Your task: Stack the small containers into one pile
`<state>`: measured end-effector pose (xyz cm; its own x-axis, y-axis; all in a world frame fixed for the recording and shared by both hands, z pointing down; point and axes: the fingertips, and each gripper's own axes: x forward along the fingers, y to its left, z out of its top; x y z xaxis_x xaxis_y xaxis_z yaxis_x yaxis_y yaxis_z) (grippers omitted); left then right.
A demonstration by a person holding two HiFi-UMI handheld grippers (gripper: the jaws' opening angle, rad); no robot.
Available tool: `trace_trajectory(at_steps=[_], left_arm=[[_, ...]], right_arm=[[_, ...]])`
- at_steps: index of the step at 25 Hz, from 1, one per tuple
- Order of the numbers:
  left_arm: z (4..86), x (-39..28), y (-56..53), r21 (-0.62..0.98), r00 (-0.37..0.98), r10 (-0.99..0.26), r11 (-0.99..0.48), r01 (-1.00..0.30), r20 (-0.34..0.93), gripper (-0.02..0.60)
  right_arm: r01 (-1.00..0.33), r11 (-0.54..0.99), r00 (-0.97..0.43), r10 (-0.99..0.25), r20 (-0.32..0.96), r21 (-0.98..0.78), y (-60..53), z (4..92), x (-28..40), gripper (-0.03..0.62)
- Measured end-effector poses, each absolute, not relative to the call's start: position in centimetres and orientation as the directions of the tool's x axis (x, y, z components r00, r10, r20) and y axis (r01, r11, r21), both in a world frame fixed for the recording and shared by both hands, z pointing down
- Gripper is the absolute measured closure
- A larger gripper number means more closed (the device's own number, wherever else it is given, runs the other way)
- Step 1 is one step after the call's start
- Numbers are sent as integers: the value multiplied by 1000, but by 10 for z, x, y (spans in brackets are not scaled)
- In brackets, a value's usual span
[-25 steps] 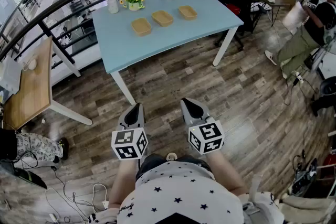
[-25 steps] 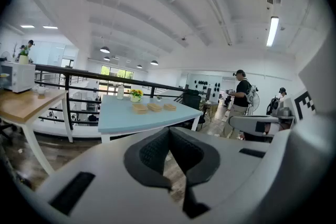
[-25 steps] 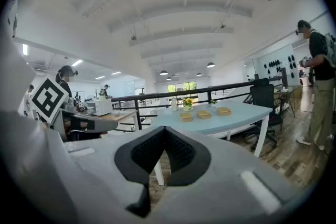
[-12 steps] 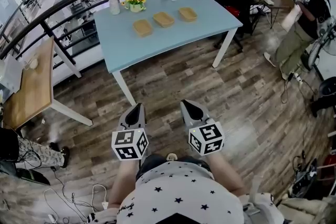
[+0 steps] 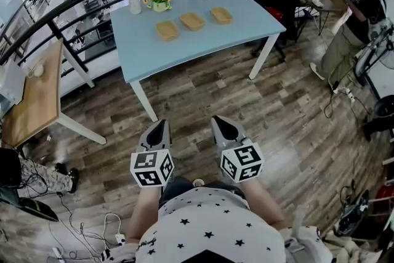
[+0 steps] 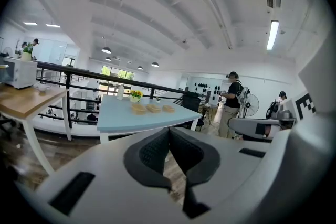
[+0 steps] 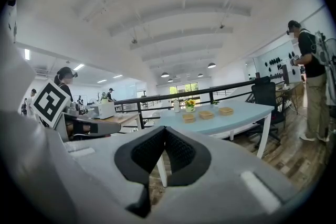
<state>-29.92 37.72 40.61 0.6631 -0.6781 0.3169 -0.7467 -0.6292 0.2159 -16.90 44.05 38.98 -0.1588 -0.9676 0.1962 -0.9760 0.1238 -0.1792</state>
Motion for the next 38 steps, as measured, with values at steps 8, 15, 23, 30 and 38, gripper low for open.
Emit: trace_trajectory(at_steps=[8,15,23,30,38], left_arm=[[413,-295,379,213,653,-682,-620,-755,329,578],[413,-296,364,215,640,-692,-605,-767,335,578],[421,-285,328,210,635,-693,-602,-770,343,577],[435,-265,272,222,648,-675,-613,-759,353,575],[435,-238,195,212,659,-649,-632,-745,380,525]], right_arm=[[-977,122,-156,-967,200,-176,438,395,-160,588],[-975,124,-162,-964,210,-183,422,397,-157,588],[-976,112,-154,-960,234,-185,387,410,-143,588],[-977,102,-148,-956,252,-185,331,421,-119,574],[-977,97,-150,-944,293,-188,255,422,-93,523]])
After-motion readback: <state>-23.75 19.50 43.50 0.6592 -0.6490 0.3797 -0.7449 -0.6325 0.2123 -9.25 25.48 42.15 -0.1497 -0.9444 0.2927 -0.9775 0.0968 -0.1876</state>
